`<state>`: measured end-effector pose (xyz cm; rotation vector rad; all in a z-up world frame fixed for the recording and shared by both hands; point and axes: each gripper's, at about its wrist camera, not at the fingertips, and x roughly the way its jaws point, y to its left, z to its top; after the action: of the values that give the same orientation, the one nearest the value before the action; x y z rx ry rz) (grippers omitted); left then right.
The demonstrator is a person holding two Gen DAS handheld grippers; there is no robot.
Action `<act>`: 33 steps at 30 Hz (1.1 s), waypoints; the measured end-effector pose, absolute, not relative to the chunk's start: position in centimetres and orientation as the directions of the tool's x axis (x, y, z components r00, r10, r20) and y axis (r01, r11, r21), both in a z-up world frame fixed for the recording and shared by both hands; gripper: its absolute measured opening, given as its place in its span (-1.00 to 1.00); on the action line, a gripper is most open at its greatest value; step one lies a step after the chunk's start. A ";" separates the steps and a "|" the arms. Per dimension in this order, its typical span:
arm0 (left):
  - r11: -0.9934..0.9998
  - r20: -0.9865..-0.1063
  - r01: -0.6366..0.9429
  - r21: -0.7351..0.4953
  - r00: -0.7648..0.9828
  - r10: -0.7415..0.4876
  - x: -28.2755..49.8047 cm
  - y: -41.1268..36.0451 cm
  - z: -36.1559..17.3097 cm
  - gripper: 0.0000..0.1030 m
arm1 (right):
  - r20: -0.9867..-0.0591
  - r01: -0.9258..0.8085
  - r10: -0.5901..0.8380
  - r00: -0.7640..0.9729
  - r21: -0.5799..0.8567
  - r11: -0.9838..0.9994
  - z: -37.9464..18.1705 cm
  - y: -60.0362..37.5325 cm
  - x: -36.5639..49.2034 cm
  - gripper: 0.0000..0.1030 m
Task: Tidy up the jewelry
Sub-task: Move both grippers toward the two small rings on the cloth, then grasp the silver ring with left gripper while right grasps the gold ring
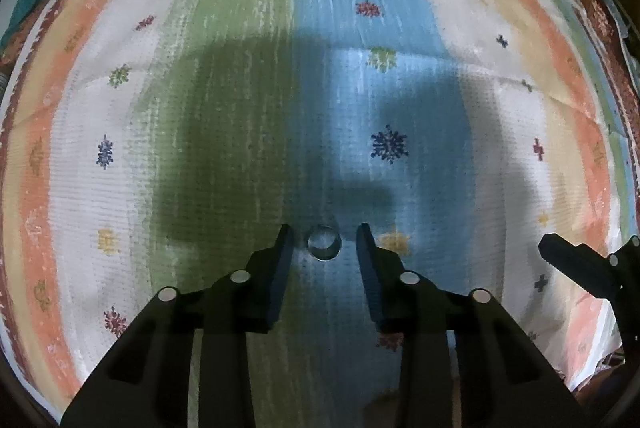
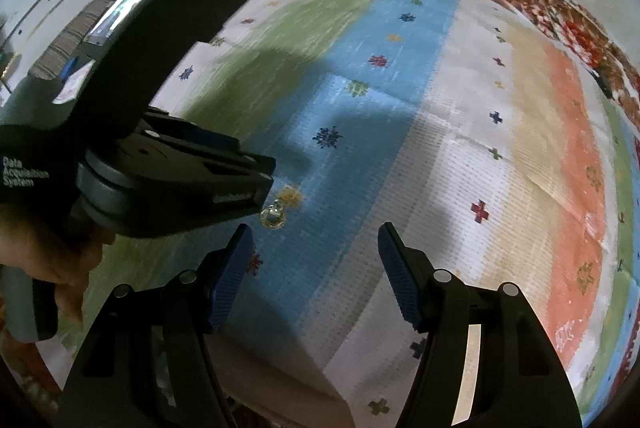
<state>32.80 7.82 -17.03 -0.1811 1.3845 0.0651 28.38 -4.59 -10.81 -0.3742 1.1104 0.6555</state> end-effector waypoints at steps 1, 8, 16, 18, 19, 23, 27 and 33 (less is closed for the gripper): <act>0.984 -0.981 -0.153 -0.090 0.183 -0.061 32.9 7.8 -17.2 -0.45 | -0.911 -0.657 0.299 0.283 0.043 0.753 -10.9 -4.4 28.5 0.26; 0.983 -0.980 -0.154 -0.101 0.184 -0.072 32.9 8.4 -17.2 -0.65 | -0.918 -0.684 0.307 0.253 0.055 0.728 -11.4 -3.4 29.1 0.26; 0.965 -0.973 -0.228 -0.128 0.215 -0.078 32.4 11.5 -16.5 -0.65 | -0.936 -0.714 0.291 0.197 0.067 0.697 -12.7 -1.9 29.6 0.26; 0.960 -0.972 -0.246 -0.136 0.218 -0.082 32.3 12.5 -16.3 -0.65 | -0.945 -0.718 0.273 0.179 0.064 0.693 -13.1 -1.6 29.8 0.26; 0.958 -0.972 -0.252 -0.139 0.219 -0.083 32.2 12.8 -16.3 -0.65 | -0.947 -0.721 0.271 0.172 0.067 0.690 -13.2 -1.4 30.0 0.26; 0.949 -0.969 -0.273 -0.161 0.224 -0.101 32.1 13.6 -16.2 -0.64 | -0.956 -0.708 0.250 0.156 0.068 0.702 -13.8 -1.0 30.9 0.10; 0.945 -0.968 -0.279 -0.171 0.226 -0.109 32.0 15.6 -16.1 -0.64 | -0.968 -0.723 0.231 0.101 0.088 0.685 -15.0 -0.1 31.1 0.05; 0.946 -0.969 -0.278 -0.164 0.225 -0.102 32.1 16.4 -16.5 -0.64 | -0.973 -0.744 0.211 0.098 0.069 0.665 -15.6 1.0 30.8 0.00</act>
<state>32.11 16.37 -16.50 -0.3328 1.3459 0.1242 30.81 1.00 -15.65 -0.5111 1.2888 0.7536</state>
